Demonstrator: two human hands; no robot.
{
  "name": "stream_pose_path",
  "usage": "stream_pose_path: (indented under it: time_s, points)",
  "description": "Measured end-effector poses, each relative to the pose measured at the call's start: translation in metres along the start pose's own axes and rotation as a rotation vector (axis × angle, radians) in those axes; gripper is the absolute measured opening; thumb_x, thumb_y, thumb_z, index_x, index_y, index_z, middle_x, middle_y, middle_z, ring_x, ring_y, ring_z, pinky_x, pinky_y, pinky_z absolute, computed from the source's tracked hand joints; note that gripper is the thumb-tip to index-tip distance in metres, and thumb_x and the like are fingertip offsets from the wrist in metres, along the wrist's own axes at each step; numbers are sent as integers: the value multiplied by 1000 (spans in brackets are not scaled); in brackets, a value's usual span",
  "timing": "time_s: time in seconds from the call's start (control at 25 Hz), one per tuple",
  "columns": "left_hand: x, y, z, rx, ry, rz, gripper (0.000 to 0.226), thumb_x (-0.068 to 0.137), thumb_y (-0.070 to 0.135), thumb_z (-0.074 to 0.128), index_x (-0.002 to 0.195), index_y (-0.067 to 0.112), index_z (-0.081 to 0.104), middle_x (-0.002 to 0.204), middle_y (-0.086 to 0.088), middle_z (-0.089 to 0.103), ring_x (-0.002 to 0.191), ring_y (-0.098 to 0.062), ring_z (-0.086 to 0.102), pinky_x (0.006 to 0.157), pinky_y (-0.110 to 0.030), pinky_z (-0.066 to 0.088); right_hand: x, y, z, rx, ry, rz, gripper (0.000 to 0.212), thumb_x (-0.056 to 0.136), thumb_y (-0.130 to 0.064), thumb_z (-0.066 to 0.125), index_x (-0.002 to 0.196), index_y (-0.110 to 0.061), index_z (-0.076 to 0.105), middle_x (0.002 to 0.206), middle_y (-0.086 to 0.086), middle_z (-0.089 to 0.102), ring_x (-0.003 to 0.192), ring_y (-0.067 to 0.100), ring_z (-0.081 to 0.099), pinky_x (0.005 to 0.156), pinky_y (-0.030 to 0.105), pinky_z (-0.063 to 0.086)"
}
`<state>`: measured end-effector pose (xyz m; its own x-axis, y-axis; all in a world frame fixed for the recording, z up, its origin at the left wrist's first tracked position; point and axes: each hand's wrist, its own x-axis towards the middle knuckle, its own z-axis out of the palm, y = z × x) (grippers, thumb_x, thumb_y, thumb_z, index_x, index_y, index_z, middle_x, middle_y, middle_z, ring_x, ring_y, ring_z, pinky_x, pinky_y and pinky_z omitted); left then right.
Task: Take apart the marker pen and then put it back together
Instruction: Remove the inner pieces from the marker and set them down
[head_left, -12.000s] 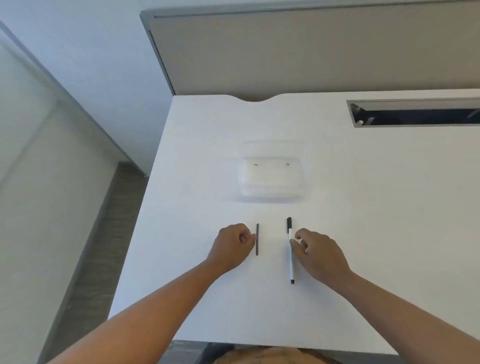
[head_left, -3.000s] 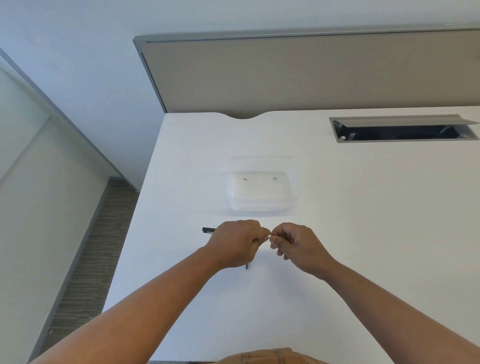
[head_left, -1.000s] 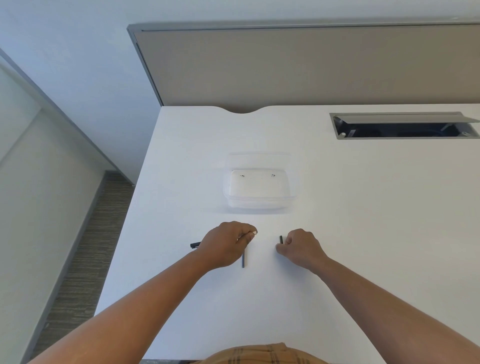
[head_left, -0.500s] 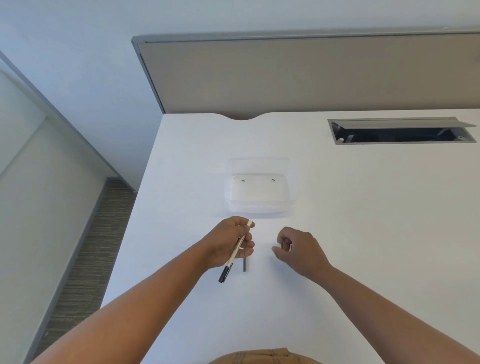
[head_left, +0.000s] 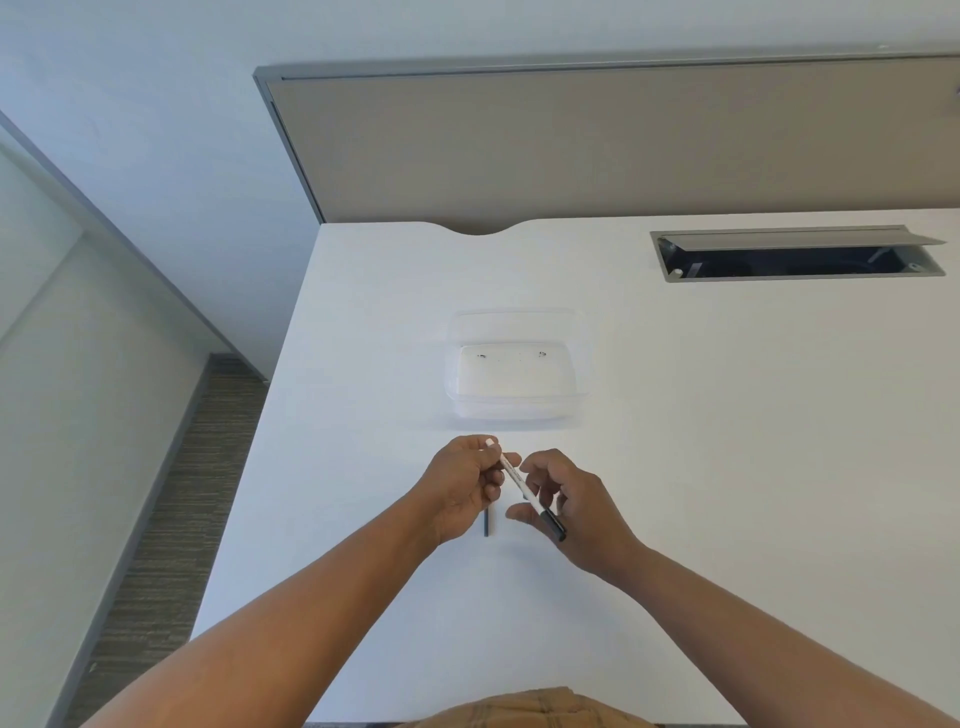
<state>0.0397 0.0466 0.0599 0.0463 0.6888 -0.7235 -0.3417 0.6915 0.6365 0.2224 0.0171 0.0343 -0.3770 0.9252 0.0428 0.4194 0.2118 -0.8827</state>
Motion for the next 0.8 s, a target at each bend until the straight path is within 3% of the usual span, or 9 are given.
stream_pose_path:
  time_s: [0.16,0.32,0.44,0.6,0.8]
  points:
    - [1,-10,-3,69,28,14,12,102,13,58,92,6,60,70,-6,75,53,-11,56,49,-22,46,6,-12,3,327,155,158,13,88,-19,77,92,-26,68,80,-14,68,69,5,57,63,18,44]
    - [3,-20,-9,115,56,16,16,93,22,72,91,10,63,77,-5,76,58,-12,58,56,-24,50,16,-15,-4,565,268,354,10,94,-14,72,90,-24,72,70,-12,67,62,7,57,55,19,46]
    - [3,-23,-11,224,56,72,19,89,25,77,89,10,66,82,-4,79,62,-12,59,60,-24,51,20,-13,-5,568,282,393,8,96,-15,68,98,-23,70,70,-13,65,64,8,58,53,17,47]
    - [1,-29,-14,437,23,223,17,84,17,81,87,4,70,74,-3,73,63,-12,60,60,-25,50,23,-8,-1,533,180,459,2,98,-18,65,100,-17,66,86,0,70,78,12,69,69,24,57]
    - [5,-34,-16,716,86,362,8,88,18,74,83,22,70,73,2,69,55,-10,57,47,-17,47,29,-3,0,438,200,466,2,96,-14,65,95,-13,64,86,16,71,79,30,72,78,37,63]
